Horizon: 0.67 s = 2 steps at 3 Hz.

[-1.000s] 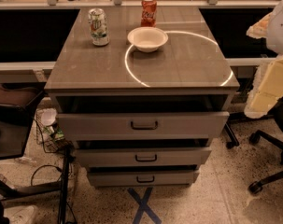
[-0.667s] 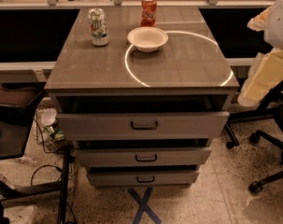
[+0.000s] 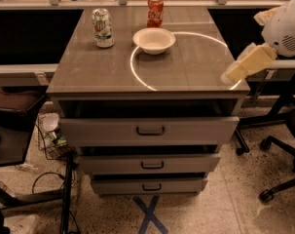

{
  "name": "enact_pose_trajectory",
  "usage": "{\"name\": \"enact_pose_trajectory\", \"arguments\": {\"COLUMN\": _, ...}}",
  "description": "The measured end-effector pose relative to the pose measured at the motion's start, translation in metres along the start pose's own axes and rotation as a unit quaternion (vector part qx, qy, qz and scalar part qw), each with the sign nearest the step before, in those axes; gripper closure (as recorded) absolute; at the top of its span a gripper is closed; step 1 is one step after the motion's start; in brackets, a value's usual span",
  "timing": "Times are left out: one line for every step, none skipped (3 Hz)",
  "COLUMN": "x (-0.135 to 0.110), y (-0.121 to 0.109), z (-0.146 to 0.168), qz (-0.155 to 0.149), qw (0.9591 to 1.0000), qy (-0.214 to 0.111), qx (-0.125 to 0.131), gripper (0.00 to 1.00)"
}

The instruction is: Pick 7up can

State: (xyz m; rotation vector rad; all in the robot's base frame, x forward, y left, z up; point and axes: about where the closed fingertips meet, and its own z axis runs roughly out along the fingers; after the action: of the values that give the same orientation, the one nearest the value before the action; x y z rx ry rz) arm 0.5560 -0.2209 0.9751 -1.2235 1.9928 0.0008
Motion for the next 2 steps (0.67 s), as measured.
{"name": "enact_pose_trajectory", "arguments": {"x": -0.038, "y": -0.03, "z": 0.035, "qz": 0.029, "qw": 0.9923, "qy": -0.117, "qx": 0.029, "gripper": 0.0}}
{"name": "enact_pose_trajectory", "arguments": {"x": -0.054, "y": -0.035, "z": 0.045, "qz": 0.047, "qw": 0.9865, "qy": -0.153, "qx": 0.038, "gripper": 0.0}}
